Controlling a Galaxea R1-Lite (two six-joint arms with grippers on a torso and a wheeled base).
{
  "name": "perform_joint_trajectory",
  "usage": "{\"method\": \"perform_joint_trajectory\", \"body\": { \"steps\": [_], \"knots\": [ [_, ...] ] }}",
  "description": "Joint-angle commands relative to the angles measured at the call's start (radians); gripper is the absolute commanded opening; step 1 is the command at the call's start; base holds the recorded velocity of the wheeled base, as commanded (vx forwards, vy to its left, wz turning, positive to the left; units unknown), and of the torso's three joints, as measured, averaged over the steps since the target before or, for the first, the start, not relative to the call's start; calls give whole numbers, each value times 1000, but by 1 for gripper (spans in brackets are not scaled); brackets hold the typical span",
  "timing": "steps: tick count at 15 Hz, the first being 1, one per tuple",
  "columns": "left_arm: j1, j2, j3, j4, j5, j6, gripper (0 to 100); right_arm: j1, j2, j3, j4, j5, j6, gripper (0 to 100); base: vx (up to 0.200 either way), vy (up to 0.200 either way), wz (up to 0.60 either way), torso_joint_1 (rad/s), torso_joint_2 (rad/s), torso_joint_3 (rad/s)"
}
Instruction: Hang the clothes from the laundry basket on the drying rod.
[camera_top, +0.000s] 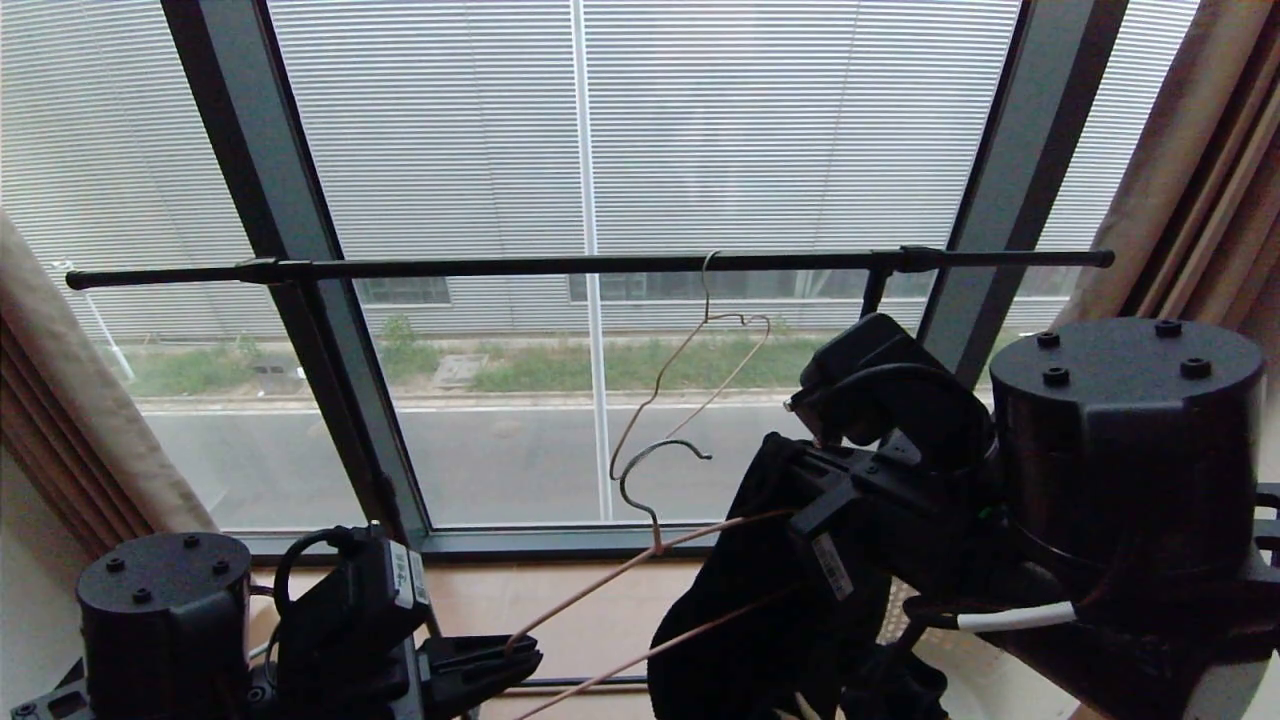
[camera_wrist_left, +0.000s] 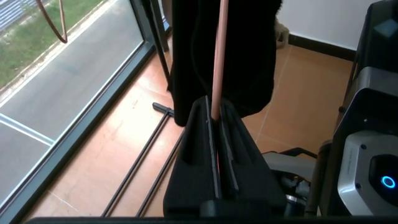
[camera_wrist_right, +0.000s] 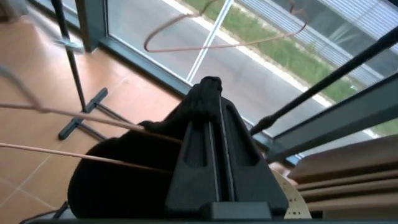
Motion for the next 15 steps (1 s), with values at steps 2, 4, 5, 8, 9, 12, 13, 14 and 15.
{"method": "perform_joint_trajectory", "body": {
  "steps": [2,4,5,8,9,12,13,14,15],
  "knots": [
    [12,3,5,-8,19,0,0,22,2,-9,0,-40,3,0,0,0,0,0,0,0],
    [51,1,4,-13,49,0,0,0,-16,-3,0,-71,9,0,0,0,0,0,0,0],
    [62,1,2,-14,57,0,0,-12,-22,-3,1,-88,9,0,0,0,0,0,0,0],
    [118,-3,4,-34,71,23,0,-56,-33,-2,6,-125,1,0,0,0,0,0,0,0],
    [127,-3,4,-42,69,30,0,-64,-34,-6,17,-125,-5,0,0,0,0,0,0,0],
    [86,6,-24,-42,71,27,0,-23,7,-45,23,-123,-3,0,0,0,0,0,0,0],
    [69,21,-29,-42,72,29,0,-1,21,-60,23,-123,-3,0,0,0,0,0,0,0],
    [63,26,-30,-42,72,29,0,11,32,-63,23,-123,-2,0,0,0,0,0,0,0],
    [55,37,-29,-42,72,30,0,39,44,-74,23,-123,4,0,0,0,0,0,0,0]
  ]
}}
